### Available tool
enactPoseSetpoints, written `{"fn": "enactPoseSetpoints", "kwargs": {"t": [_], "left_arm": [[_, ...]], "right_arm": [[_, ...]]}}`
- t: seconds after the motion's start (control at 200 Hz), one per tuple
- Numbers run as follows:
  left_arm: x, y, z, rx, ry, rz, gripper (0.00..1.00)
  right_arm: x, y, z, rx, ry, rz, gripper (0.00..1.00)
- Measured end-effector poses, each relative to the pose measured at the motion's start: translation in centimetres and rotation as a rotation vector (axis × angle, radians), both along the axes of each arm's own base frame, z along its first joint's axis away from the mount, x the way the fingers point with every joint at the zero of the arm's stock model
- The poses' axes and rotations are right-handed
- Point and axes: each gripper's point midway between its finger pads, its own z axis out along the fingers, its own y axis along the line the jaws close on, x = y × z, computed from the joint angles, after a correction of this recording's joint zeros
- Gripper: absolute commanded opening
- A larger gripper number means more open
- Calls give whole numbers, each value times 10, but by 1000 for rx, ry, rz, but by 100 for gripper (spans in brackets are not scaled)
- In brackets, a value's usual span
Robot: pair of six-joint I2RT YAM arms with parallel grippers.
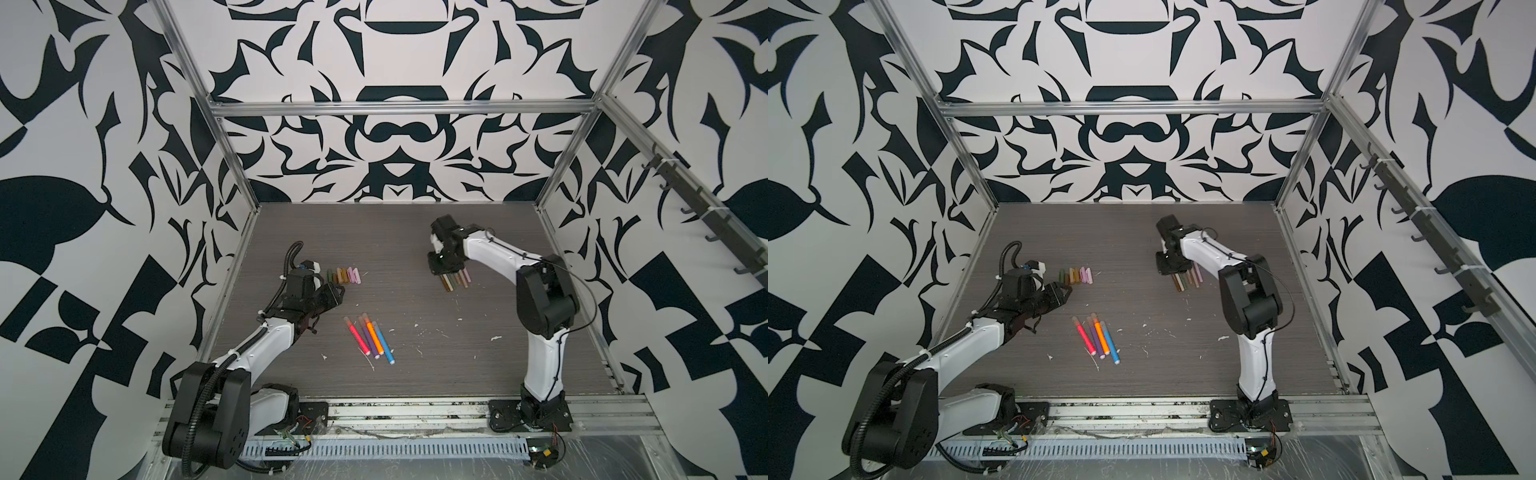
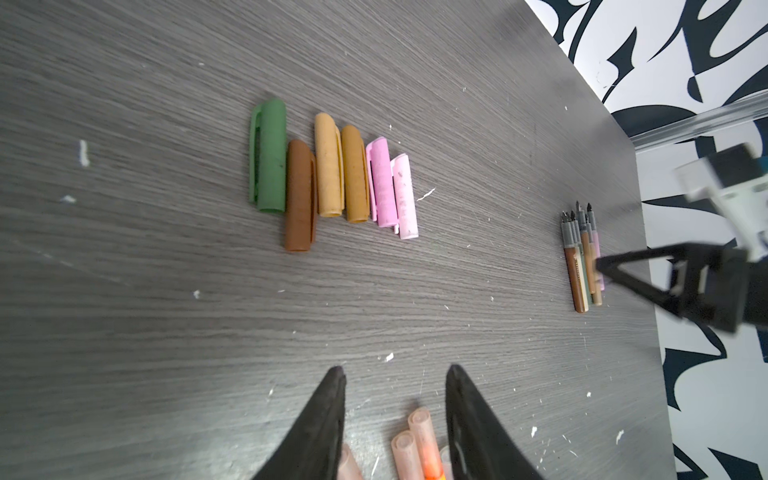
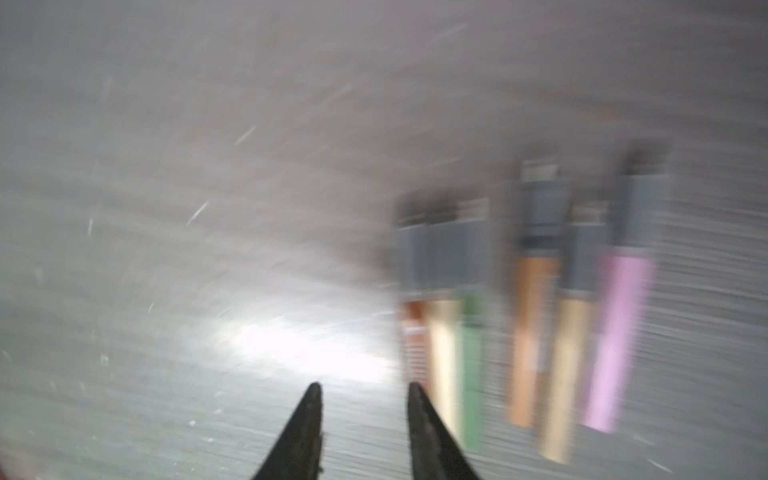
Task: Open the pen caps
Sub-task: 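Carry the uncapped brown pen to the fine-pen bundle with the right gripper, then lower the brown pen onto the bundle and release it with the right gripper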
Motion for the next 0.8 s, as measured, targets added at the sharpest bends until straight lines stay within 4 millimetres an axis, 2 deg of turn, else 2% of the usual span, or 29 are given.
{"fn": "enactPoseSetpoints", "kwargs": {"t": [0.07, 0.13, 0.185, 0.265, 0.345, 0.4, 0.595, 0.8], "left_arm": [[0, 0, 0, 0, 0, -1, 43], [0, 0, -1, 0, 4, -1, 43], [0, 0, -1, 0, 5, -1, 43], [0, 0, -2, 0, 6, -2, 43], [0, -1, -2, -1, 6, -4, 43], [0, -1, -2, -1, 6, -4, 43], [0, -1, -2, -1, 6, -5, 43], [-1, -1, -3, -1, 11, -7, 43]], "right_arm": [[21, -53, 7, 20, -24, -149, 0], [33, -99, 5, 31, -24, -275, 0], [41, -141, -5, 30, -7, -378, 0], [46, -175, -27, 26, 35, -455, 0], [46, -180, -52, 27, 88, -468, 0], [54, -176, -46, 46, 68, -459, 0], [56, -163, -51, 102, 73, -432, 0], [47, -156, -51, 161, 62, -417, 0]]}}
